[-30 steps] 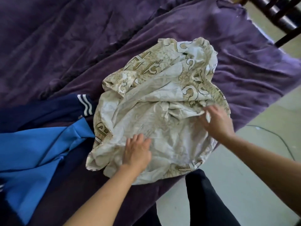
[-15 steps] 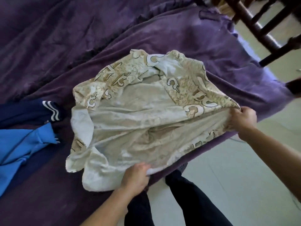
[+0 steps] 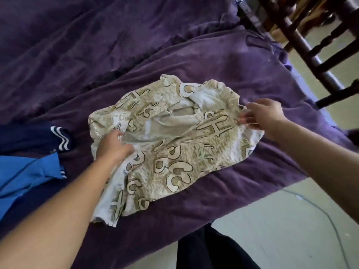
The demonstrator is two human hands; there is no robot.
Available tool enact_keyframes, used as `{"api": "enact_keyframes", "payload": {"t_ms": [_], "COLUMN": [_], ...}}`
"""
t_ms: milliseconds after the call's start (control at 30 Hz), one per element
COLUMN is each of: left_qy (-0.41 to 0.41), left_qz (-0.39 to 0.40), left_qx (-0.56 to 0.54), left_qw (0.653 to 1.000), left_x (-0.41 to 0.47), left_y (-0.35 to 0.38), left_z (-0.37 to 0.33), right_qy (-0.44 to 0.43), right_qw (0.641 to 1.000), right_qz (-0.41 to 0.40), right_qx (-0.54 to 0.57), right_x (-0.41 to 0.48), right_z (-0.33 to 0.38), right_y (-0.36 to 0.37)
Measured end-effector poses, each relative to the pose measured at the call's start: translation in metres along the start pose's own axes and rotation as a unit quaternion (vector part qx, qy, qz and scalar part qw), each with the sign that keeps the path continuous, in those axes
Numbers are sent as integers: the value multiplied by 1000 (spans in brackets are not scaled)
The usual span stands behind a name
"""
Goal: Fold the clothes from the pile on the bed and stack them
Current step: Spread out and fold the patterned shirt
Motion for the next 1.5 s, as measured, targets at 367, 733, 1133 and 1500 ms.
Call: {"api": "enact_keyframes", "payload": {"t_ms": [367, 733, 1133, 1500], "left_qy": [-1, 38, 52, 245], "left_qz": [-42, -330, 119, -79], "left_qx": [197, 32, 313, 76], "left_qw": [979, 943, 941, 963], "left_x": [92, 129, -21, 43], "left_y": [3, -146, 10, 24], "left_z": [19, 57, 101, -130], "right_qy": [-240, -420, -538, -187], "right_qw": [771, 821, 618, 825], "right_qz": [-70, -232, 111, -64], "right_qx": [-585, -310, -562, -530], "right_x": [93, 42, -2, 84], "right_z": [80, 196, -23, 19], "right_y": [105, 85, 17, -9]}}
Point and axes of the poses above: each hand's wrist, its own x-axis towards the middle knuckle, its own y-axis out of the palm, z = x × y, the point moved 4 cm from there along x, towards the middle knuckle, and after that the axes turned 8 degrees about y, right-handed, at the moved point
